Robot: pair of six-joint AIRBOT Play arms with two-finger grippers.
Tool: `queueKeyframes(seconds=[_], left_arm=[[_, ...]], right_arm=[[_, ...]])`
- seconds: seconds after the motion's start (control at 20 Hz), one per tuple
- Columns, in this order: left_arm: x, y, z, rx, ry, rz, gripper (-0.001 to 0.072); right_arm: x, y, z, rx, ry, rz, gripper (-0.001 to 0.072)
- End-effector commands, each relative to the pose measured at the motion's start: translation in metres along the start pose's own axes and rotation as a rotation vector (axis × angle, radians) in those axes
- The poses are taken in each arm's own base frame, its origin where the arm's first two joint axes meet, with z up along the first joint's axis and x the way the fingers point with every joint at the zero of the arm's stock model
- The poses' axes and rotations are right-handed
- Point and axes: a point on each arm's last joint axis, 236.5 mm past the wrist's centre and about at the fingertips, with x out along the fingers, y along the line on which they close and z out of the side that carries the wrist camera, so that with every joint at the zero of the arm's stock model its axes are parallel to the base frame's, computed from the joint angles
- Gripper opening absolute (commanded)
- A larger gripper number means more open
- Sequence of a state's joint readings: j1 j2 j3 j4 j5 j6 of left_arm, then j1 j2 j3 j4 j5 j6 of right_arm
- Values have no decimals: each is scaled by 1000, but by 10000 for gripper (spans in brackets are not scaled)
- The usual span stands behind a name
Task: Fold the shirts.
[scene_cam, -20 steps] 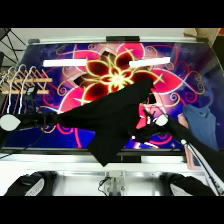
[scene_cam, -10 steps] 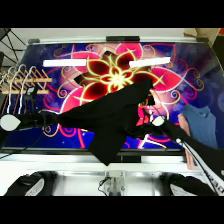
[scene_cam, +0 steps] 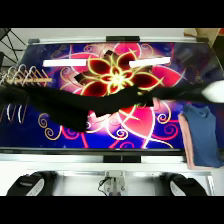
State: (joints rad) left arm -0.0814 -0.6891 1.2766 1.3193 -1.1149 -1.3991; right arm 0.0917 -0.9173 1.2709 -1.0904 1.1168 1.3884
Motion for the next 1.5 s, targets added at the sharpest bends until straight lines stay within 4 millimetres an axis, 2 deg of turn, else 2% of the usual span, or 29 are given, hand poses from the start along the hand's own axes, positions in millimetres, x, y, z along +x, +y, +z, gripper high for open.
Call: queueKeyframes(seconds=[0.0,0.05,0.1,0.15,0.2,0.25,0.3,0.4,0.5,0.6,0.7,0.75,0.85,0.9,0.95,1.05,1.15,1.25,1.35,1.45], left_arm=[[-157,-59,118,17,-440,-126,33],[-189,-82,130,20,-514,-209,33],[-214,-101,137,26,-566,-277,33],[-231,-109,139,35,-600,-301,33],[-244,-111,141,47,-628,-296,33],[-249,-107,140,55,-639,-269,33],[-247,-100,137,60,-628,-234,33],[-221,-80,119,15,-506,-162,33],[-176,-60,87,-26,-323,-104,33],[-124,-48,50,-64,-151,-94,34],[-62,-36,2,-118,38,-94,33],[-28,-29,-26,-150,132,-88,34],[29,-16,-73,-202,254,-78,33],[58,-9,-91,-227,287,-67,33],[85,-2,-101,-255,291,-56,33],[128,12,-101,-295,255,-32,33],[162,25,-91,-322,199,-11,34],[187,32,-79,-342,136,-10,34],[207,40,-71,-346,73,8,34],[227,39,-73,-373,53,9,35]], right_arm=[[-248,55,139,-235,-757,-202,56],[-299,80,148,-269,-905,-191,56],[-342,101,148,-296,-1024,-175,56],[-370,114,144,-318,-1094,-176,56],[-390,122,138,-336,-1134,-188,56],[-400,124,133,-340,-1149,-205,56],[-402,122,128,-332,-1141,-219,56],[-384,106,119,-317,-1041,-271,56],[-340,74,106,-256,-840,-326,56],[-273,28,78,-152,-527,-379,56],[-205,-21,43,-69,-206,-437,56],[-173,-45,32,-39,-91,-461,56],[-113,-88,23,-10,40,-497,56],[-77,-108,23,-5,69,-500,56],[-42,-127,29,1,64,-500,56],[18,-156,47,45,7,-490,56],[65,-172,62,127,-76,-448,57],[100,-175,73,252,-154,-378,56],[125,-180,75,299,-184,-340,56],[146,-192,61,314,-145,-349,56]])
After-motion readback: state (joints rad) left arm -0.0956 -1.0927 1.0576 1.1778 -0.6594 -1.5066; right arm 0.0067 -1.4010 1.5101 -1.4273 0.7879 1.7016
